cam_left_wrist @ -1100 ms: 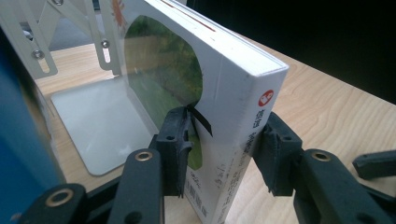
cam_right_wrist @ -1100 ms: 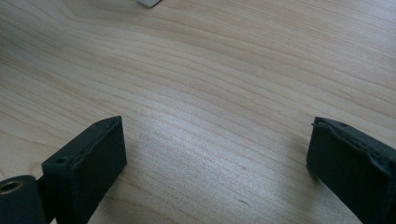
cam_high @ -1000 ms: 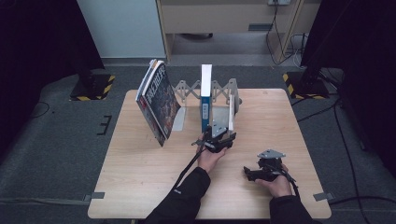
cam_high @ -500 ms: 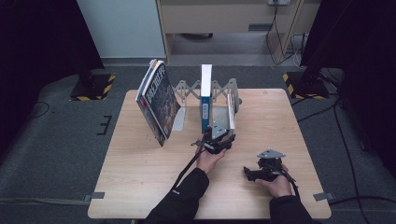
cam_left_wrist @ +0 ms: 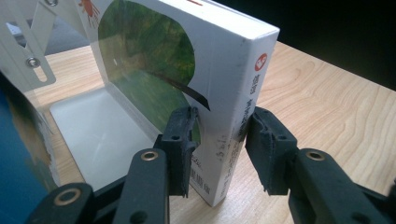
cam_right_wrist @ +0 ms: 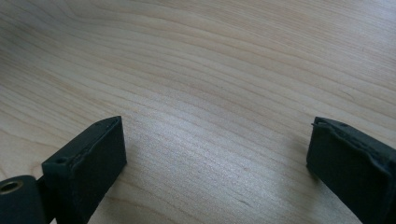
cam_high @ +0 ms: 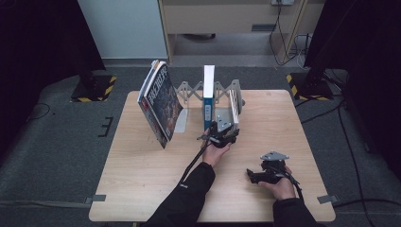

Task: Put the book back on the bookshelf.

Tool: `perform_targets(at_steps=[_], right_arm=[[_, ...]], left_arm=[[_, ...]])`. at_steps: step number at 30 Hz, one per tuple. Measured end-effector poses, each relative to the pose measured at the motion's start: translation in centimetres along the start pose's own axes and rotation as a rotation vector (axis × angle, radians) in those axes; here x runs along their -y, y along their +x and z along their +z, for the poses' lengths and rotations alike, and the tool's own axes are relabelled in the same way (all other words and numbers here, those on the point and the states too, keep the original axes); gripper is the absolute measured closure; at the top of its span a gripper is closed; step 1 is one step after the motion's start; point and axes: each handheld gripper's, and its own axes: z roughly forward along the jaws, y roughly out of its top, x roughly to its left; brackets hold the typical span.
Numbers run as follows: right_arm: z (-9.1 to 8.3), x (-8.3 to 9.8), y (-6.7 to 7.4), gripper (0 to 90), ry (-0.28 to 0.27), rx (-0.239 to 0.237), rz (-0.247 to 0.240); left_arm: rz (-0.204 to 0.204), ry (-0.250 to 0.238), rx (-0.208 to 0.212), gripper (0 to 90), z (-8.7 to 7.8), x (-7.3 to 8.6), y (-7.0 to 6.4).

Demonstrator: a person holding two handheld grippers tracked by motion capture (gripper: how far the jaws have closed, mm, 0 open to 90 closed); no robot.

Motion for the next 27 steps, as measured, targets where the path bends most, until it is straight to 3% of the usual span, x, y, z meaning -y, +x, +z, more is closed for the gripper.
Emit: perform_targets(at_steps=[7,10,16,22,27], right_arm=[[0.0,0.0,0.0,4.8,-0.002,0.001,0.000],[0.0,0.0,0.0,4.7,-0.002,0.001,0.001],[0.0,0.0,0.0,4.8,-0.002,0.000,0.000],[0.0,0.0,0.0,4.8,-0.003,0.001,-0.003],[0.0,0.0,0.0,4.8,0.000,-0.002,-0.003]], left_arm=[[0.001,0.015,-0.013,55.0,0.3,-0.3,0.2],[0.025,0.047,-0.016,52.4,0.0,-0.2,0.1],[0.038,0.051,0.023,47.2,-2.1,0.5,0.0],[0.057,0.091,0.052,42.4,-4.6,1.4,0.4],[0.018,0.139,0.085,37.1,-6.8,2.6,1.1]])
